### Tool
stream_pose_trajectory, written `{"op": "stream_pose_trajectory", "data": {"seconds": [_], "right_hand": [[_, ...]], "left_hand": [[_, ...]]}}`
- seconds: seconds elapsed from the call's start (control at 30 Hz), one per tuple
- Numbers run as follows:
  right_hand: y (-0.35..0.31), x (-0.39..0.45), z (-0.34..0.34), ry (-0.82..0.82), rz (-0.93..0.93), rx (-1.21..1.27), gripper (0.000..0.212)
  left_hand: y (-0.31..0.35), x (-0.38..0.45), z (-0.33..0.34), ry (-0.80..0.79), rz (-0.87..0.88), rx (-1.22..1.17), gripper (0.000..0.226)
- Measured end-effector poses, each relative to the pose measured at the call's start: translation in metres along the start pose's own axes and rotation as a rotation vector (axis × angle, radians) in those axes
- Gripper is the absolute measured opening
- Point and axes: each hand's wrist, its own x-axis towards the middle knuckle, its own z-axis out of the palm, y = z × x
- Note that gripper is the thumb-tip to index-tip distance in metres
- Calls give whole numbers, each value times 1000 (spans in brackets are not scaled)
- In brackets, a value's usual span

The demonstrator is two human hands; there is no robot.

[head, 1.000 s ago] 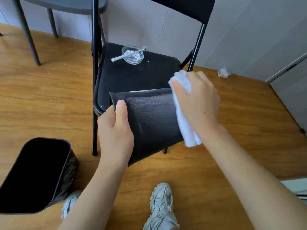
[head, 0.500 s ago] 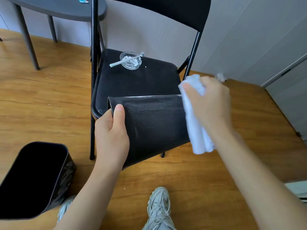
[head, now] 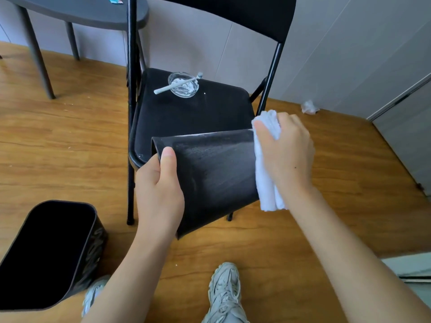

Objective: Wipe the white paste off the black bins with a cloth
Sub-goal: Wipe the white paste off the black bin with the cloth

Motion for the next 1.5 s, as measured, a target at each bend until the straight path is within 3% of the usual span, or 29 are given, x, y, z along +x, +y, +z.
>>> {"op": "stream_pose_trajectory", "data": {"seconds": [0.13, 0.33, 0.53, 0.77, 0.9, 1.03, 1.3, 1.5], "right_hand": [[40, 19, -7, 54, 153, -73, 34], [40, 19, -10, 32, 244, -110, 31], [38, 15, -27, -231, 195, -293, 34], [44, 15, -46, -493, 210, -334, 72], [40, 6, -48, -418, 270, -216, 89], [37, -21, -38, -295, 323, -168, 93], [42, -32, -35, -196, 209, -288, 69], [-5, -40, -47, -132, 91, 10, 64]], "left_hand": [[1, -1, 2, 5, -6, -18, 48], [4, -3, 3, 24, -6, -11, 49], [2, -3, 1, 33, 1, 1, 49], [1, -1, 0, 26, 34, 19, 50], [2, -1, 1, 35, 30, 14, 50], [3, -2, 2, 35, 35, 13, 51], [4, -2, 2, 27, 44, 5, 52], [5, -1, 2, 22, 10, -18, 52]]}}
